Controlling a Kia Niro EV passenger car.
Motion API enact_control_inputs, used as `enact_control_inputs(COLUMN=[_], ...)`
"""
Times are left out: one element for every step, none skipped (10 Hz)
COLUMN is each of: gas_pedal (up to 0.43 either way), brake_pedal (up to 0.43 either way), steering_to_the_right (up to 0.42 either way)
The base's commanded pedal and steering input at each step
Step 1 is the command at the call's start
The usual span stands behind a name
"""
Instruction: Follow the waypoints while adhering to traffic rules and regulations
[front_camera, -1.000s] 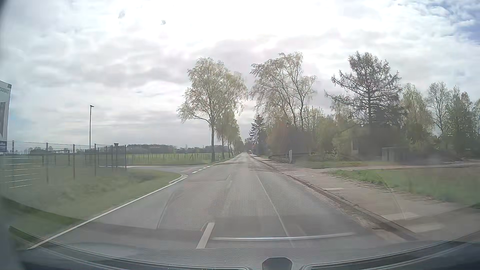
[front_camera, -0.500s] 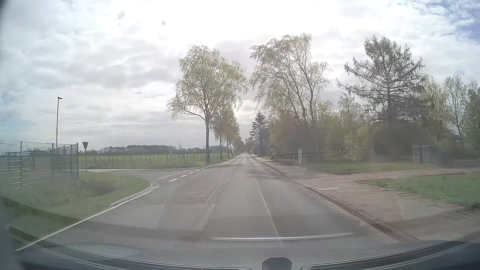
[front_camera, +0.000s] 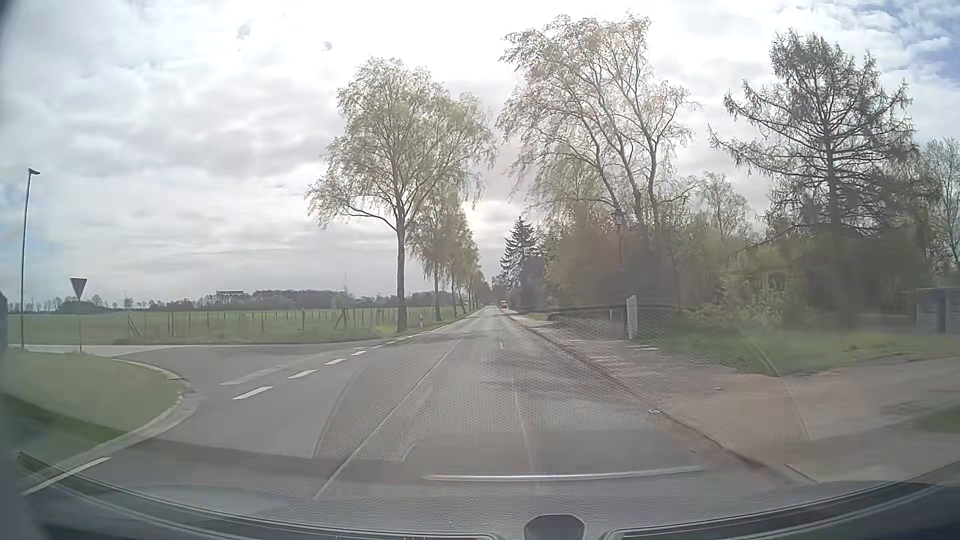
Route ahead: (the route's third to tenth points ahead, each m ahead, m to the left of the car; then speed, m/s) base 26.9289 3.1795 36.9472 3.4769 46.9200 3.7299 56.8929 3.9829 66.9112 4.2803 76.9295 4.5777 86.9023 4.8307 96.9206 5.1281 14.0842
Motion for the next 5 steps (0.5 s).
enact_control_inputs(gas_pedal=[0.209, 0.209, 0.209, 0.209, 0.197], brake_pedal=[0.000, 0.006, 0.000, 0.006, 0.000], steering_to_the_right=[-0.005, -0.005, -0.005, -0.008, -0.008])
